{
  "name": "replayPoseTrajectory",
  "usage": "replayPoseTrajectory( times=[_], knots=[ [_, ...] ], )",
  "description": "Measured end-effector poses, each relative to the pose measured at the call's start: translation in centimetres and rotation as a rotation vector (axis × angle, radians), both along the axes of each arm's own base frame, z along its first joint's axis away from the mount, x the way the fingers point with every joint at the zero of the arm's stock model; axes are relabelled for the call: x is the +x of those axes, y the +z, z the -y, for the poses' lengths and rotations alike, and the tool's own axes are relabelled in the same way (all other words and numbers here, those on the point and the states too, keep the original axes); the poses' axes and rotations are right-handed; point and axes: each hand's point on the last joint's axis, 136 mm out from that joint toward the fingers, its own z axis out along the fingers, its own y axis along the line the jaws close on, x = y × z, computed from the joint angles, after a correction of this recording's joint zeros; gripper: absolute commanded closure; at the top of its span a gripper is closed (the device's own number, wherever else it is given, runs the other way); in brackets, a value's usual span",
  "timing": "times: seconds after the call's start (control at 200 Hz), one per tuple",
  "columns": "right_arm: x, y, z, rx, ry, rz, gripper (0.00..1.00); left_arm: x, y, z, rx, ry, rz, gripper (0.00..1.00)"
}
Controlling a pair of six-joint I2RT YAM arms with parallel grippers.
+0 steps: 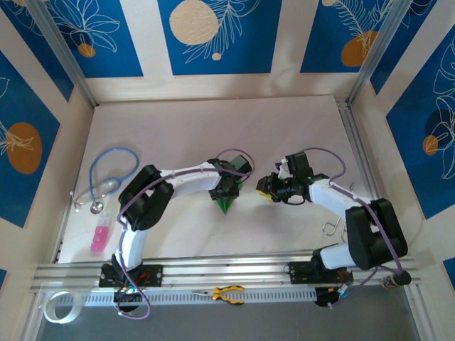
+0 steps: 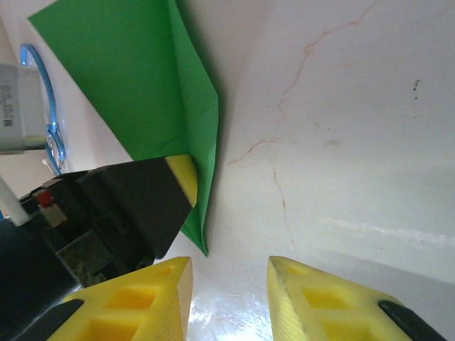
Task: Fold a paper plane with a square sheet of paper (pick it up from the middle)
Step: Move a paper plane to the center of the table, then reset both arms
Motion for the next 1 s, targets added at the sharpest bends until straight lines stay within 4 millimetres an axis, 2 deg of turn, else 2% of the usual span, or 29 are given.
replayPoseTrajectory(
  times=[0.34, 0.43, 0.495, 0.53, 0.69, 0.75, 0.82, 0.89, 0.95, 1.0],
  knots=[
    [-0.3, 0.7, 1.3, -0.052, -0.015, 0.032, 0.66, 0.0, 0.1, 0.0, -0.002, 0.006, 0.005, 0.55],
    [-0.3, 1.3, 1.9, -0.076, -0.024, 0.064, 0.65, 0.1, 0.7, 0.1, -0.013, 0.006, 0.014, 0.53],
    [-0.2, 2.0, 2.5, -0.102, -0.033, 0.101, 0.65, 0.2, 1.8, 0.3, -0.033, 0.006, 0.031, 0.51],
    [-0.1, 2.4, 2.9, -0.120, -0.039, 0.121, 0.60, 0.4, 2.6, 0.4, -0.046, 0.007, 0.046, 0.50],
    [1.6, 4.8, 5.3, -0.233, -0.086, 0.234, 0.59, 0.9, 6.7, 0.6, -0.115, 0.010, 0.124, 0.48],
    [2.8, 5.8, 7.0, -0.314, -0.125, 0.291, 0.55, 1.2, 8.4, 0.3, -0.127, 0.010, 0.167, 0.37],
    [4.4, 6.6, 9.3, -0.433, -0.164, 0.379, 0.54, 1.5, 10.5, -0.9, -0.112, -0.004, 0.242, 0.22],
    [6.1, 7.1, 11.2, -0.550, -0.172, 0.474, 0.49, 1.8, 12.5, -3.1, -0.073, -0.021, 0.335, 0.14],
    [7.7, 7.1, 12.4, -0.639, -0.160, 0.558, 0.47, 2.2, 14.2, -5.9, -0.037, -0.030, 0.422, 0.06],
    [9.1, 6.2, 13.2, -0.696, -0.147, 0.600, 0.46, 2.9, 15.2, -9.4, 0.009, -0.023, 0.496, 0.03]
  ],
)
